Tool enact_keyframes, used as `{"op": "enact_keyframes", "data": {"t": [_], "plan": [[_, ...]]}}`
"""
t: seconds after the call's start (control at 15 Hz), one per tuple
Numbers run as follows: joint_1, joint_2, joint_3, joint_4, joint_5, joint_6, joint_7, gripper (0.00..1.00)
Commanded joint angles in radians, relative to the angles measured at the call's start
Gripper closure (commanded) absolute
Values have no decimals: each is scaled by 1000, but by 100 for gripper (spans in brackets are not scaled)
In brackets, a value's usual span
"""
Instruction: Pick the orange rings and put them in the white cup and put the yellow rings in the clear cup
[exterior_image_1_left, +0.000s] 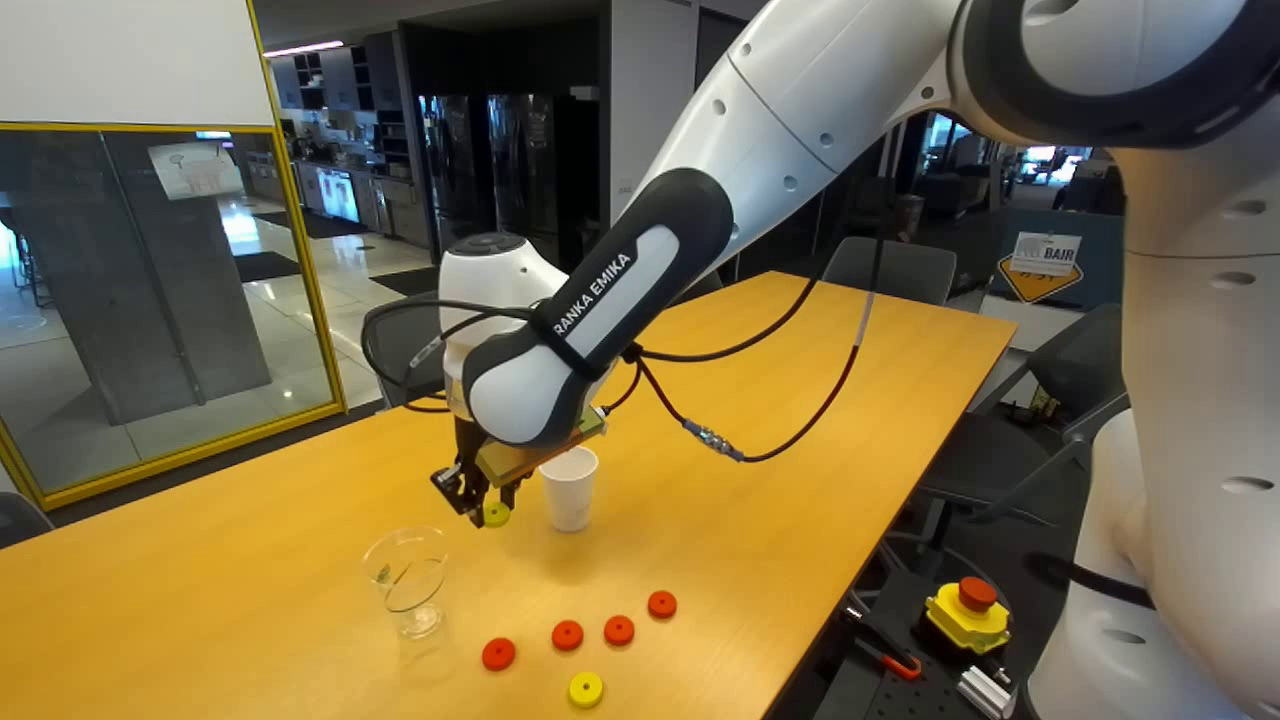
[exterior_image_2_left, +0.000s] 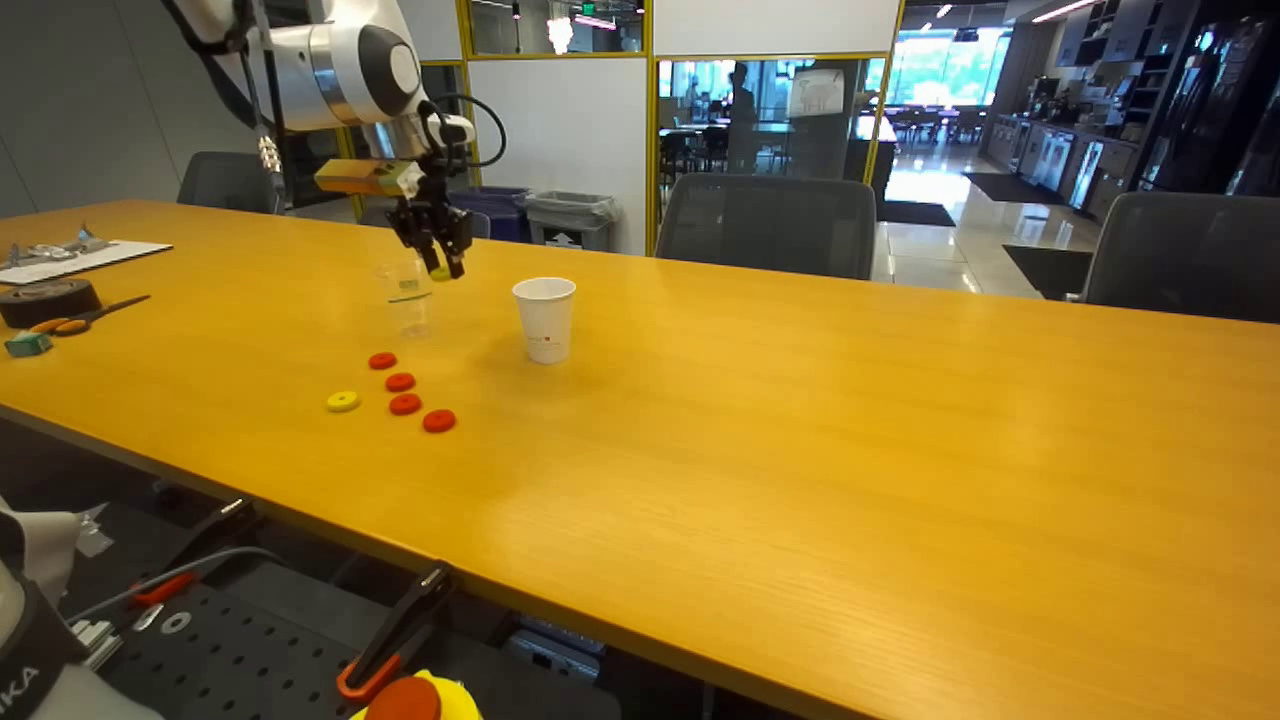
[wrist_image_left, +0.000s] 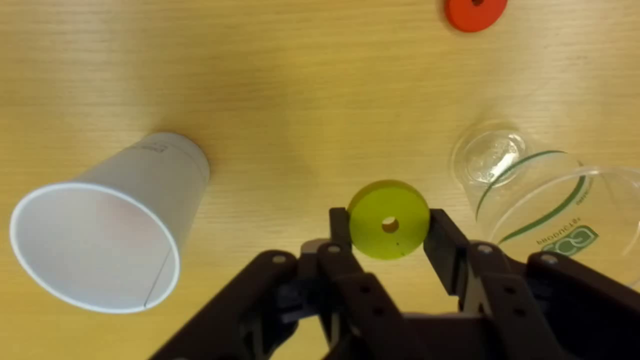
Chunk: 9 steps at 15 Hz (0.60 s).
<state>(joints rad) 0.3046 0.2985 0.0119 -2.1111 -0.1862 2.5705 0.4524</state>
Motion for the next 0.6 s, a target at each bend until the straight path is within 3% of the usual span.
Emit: {"op": "enact_keyframes", "data": {"t": [0.0,0.53], "plan": [[28,-28,7,55,-69,-67,52,83],[45,46,62,185,-76,-126,30,83]]}}
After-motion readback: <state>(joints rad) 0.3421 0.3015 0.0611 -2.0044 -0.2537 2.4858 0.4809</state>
